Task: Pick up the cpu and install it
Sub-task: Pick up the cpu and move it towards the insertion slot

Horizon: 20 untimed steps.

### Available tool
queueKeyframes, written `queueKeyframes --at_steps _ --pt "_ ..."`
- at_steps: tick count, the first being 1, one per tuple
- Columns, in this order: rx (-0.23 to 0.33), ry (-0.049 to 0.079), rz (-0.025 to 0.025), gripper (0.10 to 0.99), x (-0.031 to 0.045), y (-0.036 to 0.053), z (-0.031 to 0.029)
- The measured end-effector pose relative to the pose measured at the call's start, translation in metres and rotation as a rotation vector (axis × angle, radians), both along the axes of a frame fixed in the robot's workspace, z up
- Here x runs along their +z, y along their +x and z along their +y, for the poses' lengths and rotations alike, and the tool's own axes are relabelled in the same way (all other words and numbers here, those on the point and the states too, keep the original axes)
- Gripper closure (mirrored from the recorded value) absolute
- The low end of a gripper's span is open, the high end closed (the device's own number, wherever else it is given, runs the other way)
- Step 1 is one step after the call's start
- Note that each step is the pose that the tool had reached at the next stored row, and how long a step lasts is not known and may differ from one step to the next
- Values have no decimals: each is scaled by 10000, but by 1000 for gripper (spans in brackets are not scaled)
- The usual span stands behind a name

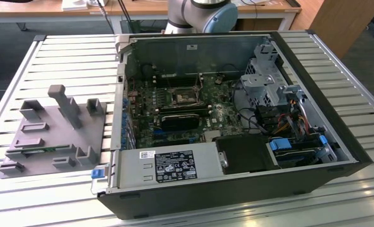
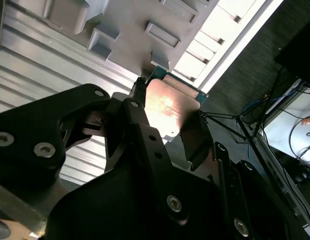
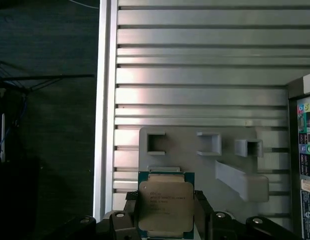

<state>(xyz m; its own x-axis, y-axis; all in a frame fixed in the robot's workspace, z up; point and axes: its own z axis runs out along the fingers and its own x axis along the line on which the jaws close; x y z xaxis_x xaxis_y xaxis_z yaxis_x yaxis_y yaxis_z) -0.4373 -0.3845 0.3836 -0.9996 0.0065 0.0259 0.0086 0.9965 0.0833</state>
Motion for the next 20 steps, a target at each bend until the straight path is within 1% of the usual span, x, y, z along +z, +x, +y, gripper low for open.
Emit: queueKeyframes --at_steps 6,9,11,20 --pt "-9 0 -8 557 119 0 10" --pt "-12 0 -23 557 176 0 18" --pt "-15 1 -44 557 200 4 22" --pt "-26 0 -48 557 201 205 22"
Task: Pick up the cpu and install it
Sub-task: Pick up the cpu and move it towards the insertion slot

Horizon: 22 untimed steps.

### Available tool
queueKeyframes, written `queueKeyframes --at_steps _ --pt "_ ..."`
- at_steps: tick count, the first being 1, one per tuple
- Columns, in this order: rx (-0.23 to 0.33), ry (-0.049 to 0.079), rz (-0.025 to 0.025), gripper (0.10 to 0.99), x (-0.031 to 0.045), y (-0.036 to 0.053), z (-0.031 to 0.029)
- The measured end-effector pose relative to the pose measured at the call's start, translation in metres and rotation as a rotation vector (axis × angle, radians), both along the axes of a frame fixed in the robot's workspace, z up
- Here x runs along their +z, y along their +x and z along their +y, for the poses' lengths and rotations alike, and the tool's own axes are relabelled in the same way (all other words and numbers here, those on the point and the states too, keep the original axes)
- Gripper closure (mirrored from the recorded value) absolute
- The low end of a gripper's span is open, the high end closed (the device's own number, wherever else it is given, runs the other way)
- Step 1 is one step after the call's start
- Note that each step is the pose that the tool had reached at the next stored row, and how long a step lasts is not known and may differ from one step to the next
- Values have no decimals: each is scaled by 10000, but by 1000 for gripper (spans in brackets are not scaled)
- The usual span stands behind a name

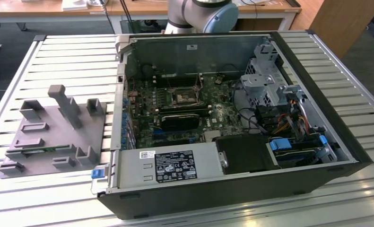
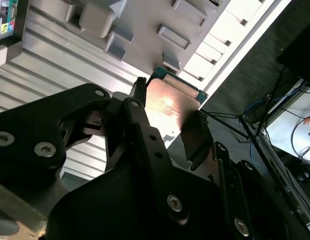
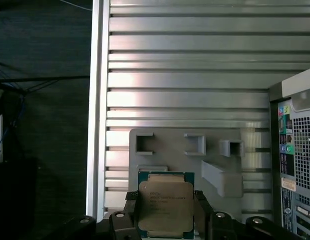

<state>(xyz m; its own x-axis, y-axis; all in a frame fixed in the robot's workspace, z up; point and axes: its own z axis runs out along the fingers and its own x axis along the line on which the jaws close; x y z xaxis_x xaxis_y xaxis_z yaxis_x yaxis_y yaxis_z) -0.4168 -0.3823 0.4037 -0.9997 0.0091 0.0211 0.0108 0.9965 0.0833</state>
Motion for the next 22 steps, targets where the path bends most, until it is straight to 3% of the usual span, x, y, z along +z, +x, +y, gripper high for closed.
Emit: queueKeyframes --at_steps 22 --pt "-12 0 -1 557 0 496 0"
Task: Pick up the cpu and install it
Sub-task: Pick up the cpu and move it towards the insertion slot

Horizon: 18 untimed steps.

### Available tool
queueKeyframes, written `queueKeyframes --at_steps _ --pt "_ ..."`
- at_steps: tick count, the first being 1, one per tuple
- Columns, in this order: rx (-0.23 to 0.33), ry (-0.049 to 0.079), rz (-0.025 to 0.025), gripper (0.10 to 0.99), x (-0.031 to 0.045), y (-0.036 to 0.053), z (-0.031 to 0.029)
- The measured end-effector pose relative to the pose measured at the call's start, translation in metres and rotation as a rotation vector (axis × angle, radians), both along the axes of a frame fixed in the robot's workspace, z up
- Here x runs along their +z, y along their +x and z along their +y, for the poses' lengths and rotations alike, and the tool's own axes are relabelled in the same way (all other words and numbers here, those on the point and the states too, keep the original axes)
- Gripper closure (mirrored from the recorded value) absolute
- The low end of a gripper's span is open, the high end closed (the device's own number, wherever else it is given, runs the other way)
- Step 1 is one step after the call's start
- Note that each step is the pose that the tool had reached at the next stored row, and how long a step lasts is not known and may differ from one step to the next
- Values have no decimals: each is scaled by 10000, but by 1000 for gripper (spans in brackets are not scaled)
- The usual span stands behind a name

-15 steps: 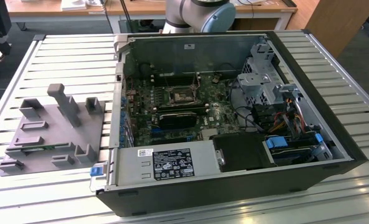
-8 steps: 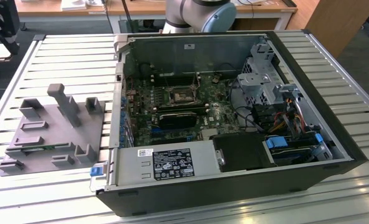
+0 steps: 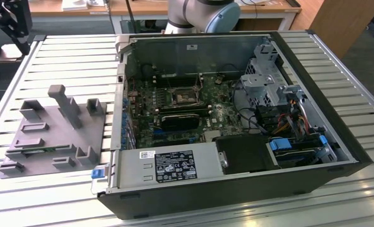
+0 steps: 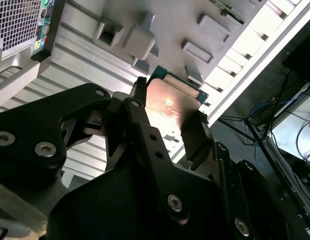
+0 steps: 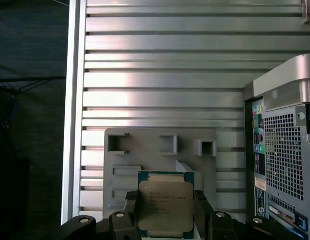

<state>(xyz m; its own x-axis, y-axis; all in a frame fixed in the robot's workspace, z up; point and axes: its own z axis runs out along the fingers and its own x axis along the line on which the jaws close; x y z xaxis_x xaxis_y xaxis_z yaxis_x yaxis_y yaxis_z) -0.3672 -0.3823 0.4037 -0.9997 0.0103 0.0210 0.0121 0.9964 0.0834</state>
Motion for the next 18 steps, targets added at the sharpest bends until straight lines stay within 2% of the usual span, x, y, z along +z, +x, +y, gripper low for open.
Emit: queueKeyframes --at_steps 18 --pt "0 0 1 557 0 341 0"
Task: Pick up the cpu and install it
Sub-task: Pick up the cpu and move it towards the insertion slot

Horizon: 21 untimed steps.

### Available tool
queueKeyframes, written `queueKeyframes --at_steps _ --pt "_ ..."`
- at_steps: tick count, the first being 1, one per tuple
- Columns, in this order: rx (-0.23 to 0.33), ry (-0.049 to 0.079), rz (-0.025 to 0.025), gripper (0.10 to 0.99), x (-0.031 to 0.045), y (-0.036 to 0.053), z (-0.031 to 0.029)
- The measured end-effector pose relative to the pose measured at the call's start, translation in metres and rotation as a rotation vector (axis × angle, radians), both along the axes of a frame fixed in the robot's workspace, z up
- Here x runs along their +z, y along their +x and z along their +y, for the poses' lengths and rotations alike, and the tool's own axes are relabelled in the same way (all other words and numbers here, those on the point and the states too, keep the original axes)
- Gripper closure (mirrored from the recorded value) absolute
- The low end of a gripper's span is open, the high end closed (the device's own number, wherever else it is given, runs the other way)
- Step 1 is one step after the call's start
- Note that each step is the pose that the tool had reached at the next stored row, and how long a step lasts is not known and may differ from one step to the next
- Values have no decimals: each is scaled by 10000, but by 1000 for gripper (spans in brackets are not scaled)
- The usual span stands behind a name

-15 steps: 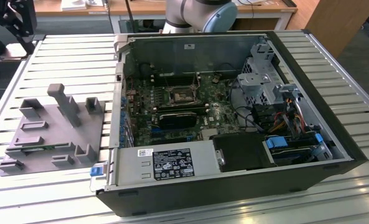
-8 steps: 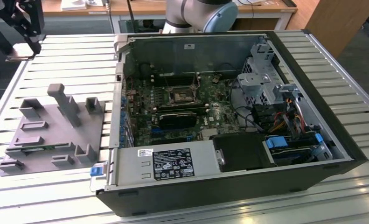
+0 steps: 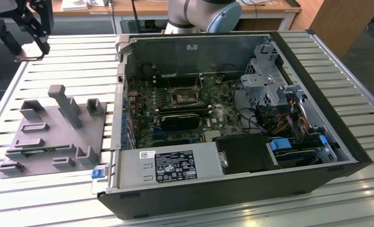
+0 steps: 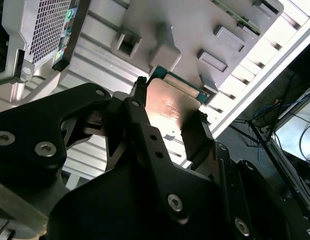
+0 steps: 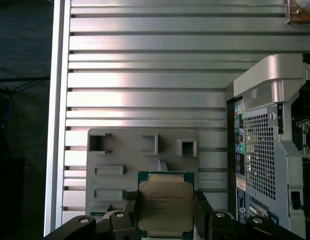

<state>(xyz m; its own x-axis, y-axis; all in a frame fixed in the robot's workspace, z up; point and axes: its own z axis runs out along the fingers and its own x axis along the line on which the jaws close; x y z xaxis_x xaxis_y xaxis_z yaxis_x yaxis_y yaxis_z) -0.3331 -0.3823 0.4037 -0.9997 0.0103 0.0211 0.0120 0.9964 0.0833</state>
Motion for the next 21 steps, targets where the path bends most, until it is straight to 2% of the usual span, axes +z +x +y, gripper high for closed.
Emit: queueKeyframes --at_steps 21 --pt "0 -1 0 557 0 313 1"
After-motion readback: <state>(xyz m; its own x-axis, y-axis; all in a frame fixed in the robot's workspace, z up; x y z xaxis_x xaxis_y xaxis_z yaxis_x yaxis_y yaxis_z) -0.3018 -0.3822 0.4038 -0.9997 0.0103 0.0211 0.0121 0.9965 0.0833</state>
